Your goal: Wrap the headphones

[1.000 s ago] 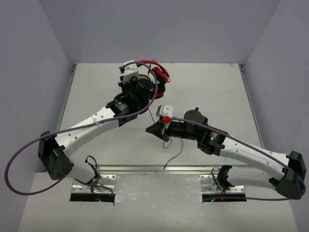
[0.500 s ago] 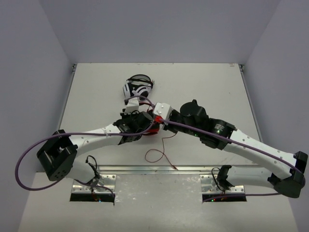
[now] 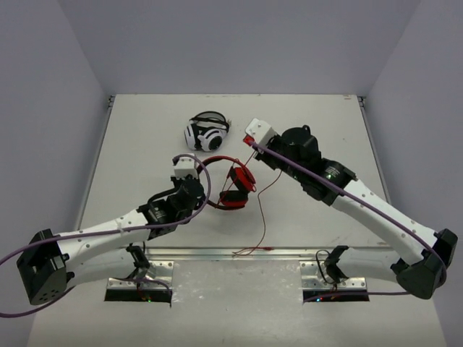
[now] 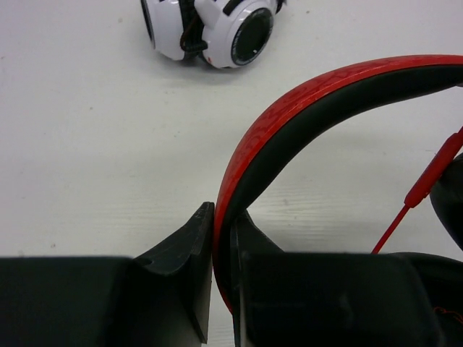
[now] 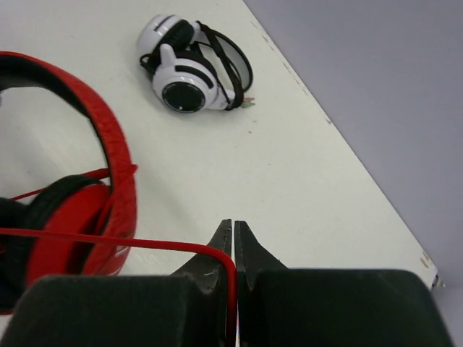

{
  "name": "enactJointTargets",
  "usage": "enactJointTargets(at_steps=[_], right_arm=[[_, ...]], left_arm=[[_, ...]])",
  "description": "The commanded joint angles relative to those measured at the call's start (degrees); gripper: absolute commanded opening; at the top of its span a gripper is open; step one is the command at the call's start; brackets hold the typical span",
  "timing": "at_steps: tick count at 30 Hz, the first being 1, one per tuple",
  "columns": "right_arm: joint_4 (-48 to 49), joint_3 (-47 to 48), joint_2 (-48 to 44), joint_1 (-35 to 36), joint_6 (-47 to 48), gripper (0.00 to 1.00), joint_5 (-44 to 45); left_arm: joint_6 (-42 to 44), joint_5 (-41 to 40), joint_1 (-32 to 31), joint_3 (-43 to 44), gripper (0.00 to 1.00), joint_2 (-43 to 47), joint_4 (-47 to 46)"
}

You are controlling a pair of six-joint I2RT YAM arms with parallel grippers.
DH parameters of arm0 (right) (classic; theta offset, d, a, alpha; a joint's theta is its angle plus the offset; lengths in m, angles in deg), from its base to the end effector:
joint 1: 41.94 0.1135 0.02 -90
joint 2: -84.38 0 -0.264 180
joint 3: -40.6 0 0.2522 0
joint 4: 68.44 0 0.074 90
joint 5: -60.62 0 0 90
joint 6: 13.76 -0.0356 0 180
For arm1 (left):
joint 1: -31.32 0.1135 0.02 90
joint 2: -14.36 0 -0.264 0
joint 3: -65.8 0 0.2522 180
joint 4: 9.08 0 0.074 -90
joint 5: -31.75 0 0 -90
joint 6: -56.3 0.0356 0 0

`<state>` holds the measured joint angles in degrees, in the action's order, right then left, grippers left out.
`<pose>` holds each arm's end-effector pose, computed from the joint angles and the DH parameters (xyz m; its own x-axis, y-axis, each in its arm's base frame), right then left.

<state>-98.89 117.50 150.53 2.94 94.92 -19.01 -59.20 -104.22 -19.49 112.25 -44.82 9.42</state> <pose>0.1914 0.1815 0.3652 -0.0424 -0.4869 -0.8724 -0.6203 0.6974 -0.3590 0.1558 -0.1506 0.2334 -0.3604 -0.0315 -0.9323 -0.0055 0.9995 -0.0317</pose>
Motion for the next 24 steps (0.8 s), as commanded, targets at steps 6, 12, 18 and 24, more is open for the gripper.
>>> enactJointTargets(at_steps=[6,12,18,24], right_arm=[[7.02,8.05,3.98,-5.67,-0.22,0.01,3.78],[5.62,9.99,4.69,-11.13,-4.16,0.01,-2.26],[6.13,6.84,4.43,-12.19,-5.14,0.01,-2.99],[8.24,3.15,2.32,-12.19,-8.48,0.01,-4.65]], left_arm=[[4.58,7.74,-4.21,3.43,0.0,4.77,1.77],[5.19,9.85,-7.64,9.32,0.0,4.95,7.22],[4.93,11.52,-8.78,13.88,0.0,10.13,9.85],[4.49,9.5,-8.78,18.81,0.0,12.68,14.34]])
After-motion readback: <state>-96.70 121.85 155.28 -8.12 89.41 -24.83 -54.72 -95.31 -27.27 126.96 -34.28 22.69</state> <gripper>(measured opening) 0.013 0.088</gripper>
